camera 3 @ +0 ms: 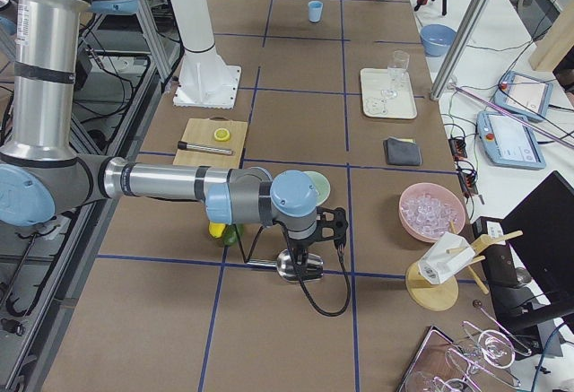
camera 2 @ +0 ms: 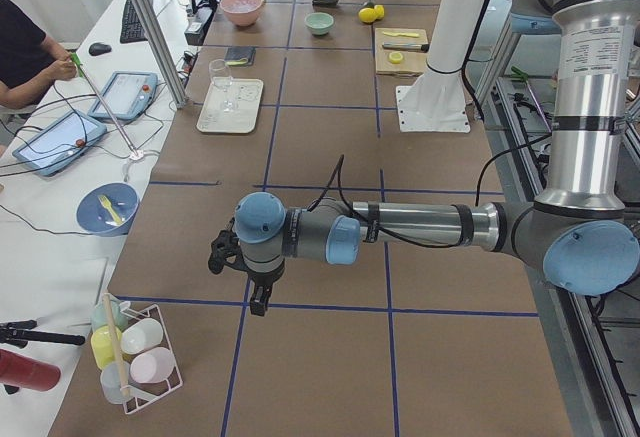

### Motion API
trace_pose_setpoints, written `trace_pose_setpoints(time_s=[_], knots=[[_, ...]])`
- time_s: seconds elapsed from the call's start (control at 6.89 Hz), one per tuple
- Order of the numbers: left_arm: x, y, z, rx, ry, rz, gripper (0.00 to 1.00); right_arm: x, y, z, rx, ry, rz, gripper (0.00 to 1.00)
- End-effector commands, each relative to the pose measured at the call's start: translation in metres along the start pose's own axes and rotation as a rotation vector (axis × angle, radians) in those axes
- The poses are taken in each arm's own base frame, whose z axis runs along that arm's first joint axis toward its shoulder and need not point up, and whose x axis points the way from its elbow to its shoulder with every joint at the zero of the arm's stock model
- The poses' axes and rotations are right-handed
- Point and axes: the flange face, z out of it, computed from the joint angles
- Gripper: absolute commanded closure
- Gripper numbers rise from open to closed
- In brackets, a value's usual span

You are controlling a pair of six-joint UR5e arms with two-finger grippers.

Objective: Pour ice into bowl

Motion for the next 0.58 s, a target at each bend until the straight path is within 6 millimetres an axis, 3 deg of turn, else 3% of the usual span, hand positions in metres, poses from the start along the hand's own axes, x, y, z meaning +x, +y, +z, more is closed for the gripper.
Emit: trace_pose_setpoints(time_s=[0.0,0.44], knots=[[0.0012,-0.0005,-0.0012,0.003,0.000,0.003,0.00,-0.0012,-0.0009,-0.0007,0.002,0.000,-0.002,0.00],[0.0018,-0.0008,-0.0018,0.005,0.000,0.005,0.00,-0.0016,-0.0017,-0.0011,0.003,0.000,0.005,0.00]])
